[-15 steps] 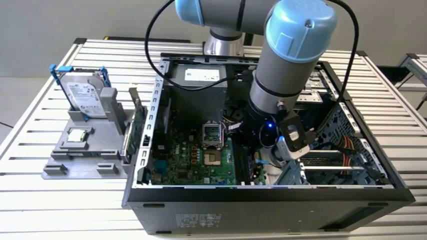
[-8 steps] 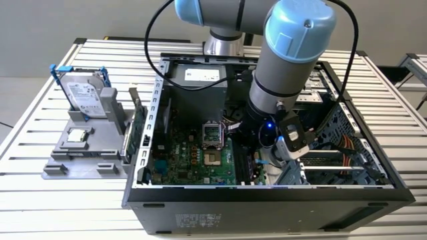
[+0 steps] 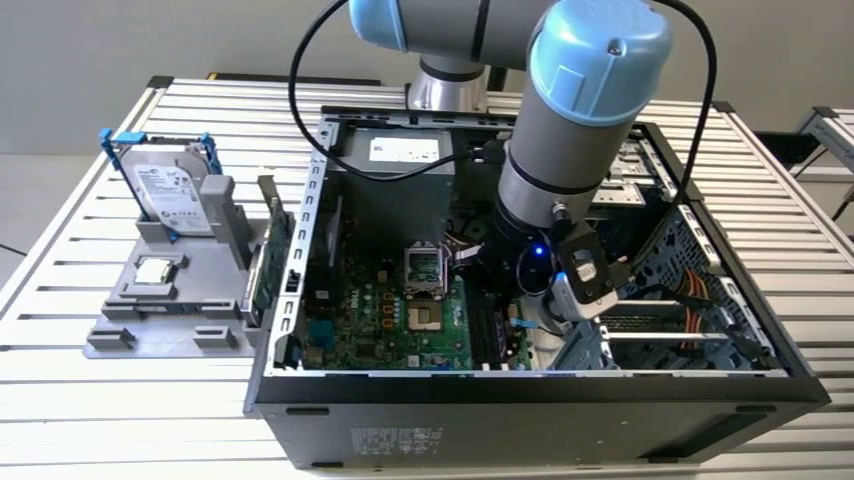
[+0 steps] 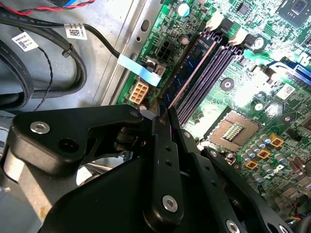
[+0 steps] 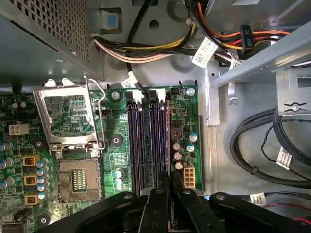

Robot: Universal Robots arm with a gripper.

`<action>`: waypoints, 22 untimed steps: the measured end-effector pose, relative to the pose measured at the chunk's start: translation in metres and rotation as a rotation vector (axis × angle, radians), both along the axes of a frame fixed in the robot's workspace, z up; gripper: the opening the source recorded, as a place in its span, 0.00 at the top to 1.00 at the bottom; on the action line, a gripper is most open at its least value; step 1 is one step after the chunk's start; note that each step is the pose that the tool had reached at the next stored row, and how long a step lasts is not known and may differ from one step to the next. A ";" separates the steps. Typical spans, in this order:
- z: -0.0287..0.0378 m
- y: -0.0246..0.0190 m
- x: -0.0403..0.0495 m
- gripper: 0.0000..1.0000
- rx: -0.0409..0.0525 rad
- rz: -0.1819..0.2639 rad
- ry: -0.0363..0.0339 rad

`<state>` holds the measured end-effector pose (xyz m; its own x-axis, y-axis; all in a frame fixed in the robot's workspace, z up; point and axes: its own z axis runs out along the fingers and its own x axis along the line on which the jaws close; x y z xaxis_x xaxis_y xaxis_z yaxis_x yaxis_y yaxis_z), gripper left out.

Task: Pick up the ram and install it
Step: 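Insert the ram into the slot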

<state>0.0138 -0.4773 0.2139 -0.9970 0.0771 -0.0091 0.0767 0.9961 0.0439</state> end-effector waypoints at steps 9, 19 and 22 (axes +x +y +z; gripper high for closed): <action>0.0016 0.0002 -0.0003 1.00 0.0001 0.000 -0.0001; 0.0022 -0.0008 -0.0003 1.00 -0.0002 0.000 0.0001; 0.0020 -0.0012 -0.0003 1.00 0.0000 0.000 0.0000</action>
